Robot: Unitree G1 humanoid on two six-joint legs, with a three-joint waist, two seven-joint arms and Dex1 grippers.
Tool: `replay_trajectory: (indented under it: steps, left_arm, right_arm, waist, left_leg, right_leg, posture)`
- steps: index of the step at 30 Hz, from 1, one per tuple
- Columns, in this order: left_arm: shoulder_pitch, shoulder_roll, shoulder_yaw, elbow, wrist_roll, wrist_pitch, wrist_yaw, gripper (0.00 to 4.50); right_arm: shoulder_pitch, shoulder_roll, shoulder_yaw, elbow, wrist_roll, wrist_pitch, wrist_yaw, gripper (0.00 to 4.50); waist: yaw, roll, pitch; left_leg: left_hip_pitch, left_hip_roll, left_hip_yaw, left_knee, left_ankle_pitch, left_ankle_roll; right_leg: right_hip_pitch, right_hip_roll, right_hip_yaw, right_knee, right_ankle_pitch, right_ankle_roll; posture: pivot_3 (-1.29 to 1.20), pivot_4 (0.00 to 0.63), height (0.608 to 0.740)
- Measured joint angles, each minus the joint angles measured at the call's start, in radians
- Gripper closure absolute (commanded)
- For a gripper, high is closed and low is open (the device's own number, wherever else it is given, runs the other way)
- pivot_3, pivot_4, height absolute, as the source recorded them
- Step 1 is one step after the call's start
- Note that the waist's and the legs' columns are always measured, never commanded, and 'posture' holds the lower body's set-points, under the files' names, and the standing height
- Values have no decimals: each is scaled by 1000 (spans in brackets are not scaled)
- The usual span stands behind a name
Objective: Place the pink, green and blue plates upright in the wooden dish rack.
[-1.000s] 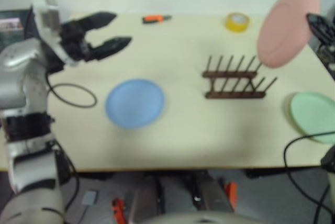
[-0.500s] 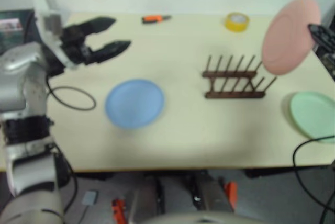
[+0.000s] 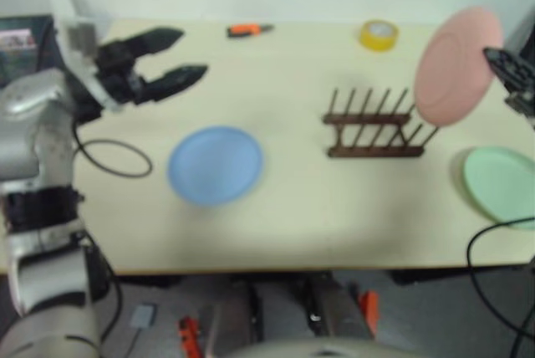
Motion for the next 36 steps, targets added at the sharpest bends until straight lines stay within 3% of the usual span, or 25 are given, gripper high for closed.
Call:
replay_trajectory:
  steps: [22,36]
  left_arm:
    - [17,0,0,-14,0,0,8,417]
    - [17,0,-8,-14,2,0,9,417]
  right_arm:
    - [3,0,118,-5,-117,-60,70,4500]
    - [3,11,122,-3,-152,-83,81,4500]
  waist:
    - [0,0,0]
    - [-1,0,0]
  left_leg:
    - [0,0,0,0,0,0]
    - [0,0,0,0,0,0]
  right_leg:
    - [0,0,0,0,0,0]
    - [0,0,0,0,0,0]
  posture:
    - [0,150,740]
    - [0,150,740]
